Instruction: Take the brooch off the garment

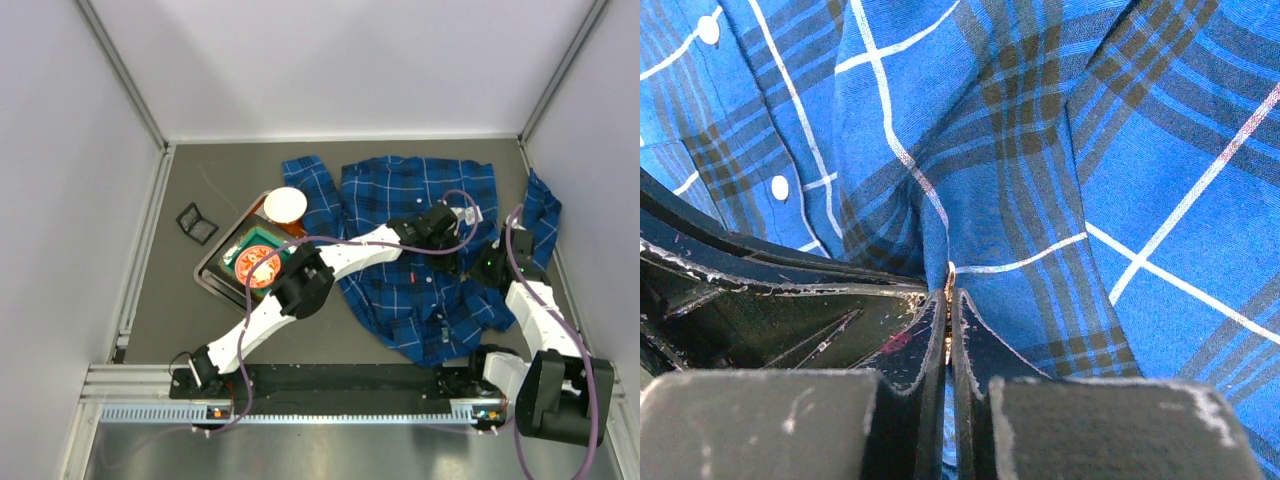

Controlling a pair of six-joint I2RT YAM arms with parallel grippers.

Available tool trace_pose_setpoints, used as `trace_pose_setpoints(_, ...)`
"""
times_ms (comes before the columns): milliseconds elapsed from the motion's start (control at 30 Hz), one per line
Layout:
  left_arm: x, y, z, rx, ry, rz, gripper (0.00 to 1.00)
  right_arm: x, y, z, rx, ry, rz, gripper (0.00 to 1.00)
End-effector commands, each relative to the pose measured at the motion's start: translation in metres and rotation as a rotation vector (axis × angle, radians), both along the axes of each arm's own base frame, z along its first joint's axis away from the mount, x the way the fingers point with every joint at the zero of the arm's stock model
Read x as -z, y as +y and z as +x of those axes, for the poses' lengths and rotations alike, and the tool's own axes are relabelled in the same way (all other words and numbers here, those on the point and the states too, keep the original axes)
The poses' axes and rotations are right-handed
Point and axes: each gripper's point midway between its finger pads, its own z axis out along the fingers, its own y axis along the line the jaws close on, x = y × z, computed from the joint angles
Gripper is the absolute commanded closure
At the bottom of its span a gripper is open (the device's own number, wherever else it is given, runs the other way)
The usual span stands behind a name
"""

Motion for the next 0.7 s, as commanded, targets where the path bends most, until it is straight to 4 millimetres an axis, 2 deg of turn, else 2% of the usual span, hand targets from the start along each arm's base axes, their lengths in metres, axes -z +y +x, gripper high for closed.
trace_pose_setpoints(0,-0.021,-0.014,-0.006,0.019,-0.038,-0.047,0.88,-0.010,0.003,0.007,-0.021,-0.047,-0.015,1.00)
trace_pose_setpoints(167,-0.011,-0.015,-0.009,0.000,-0.050,-0.009,0.89,-0.011,0.005,0.007,-0.027,-0.051,-0.012,1.00)
trace_pose_setpoints(433,0.000,-0.017,-0.001,-0.048,-0.113,0.026,0.89,-0.010,0.013,0.007,-0.049,-0.040,-0.006,1.00)
trace_pose_setpoints(667,-0.014,-0.020,0.014,-0.088,-0.179,0.001,0.88,-0.007,0.015,0.005,-0.045,-0.021,0.003,1.00)
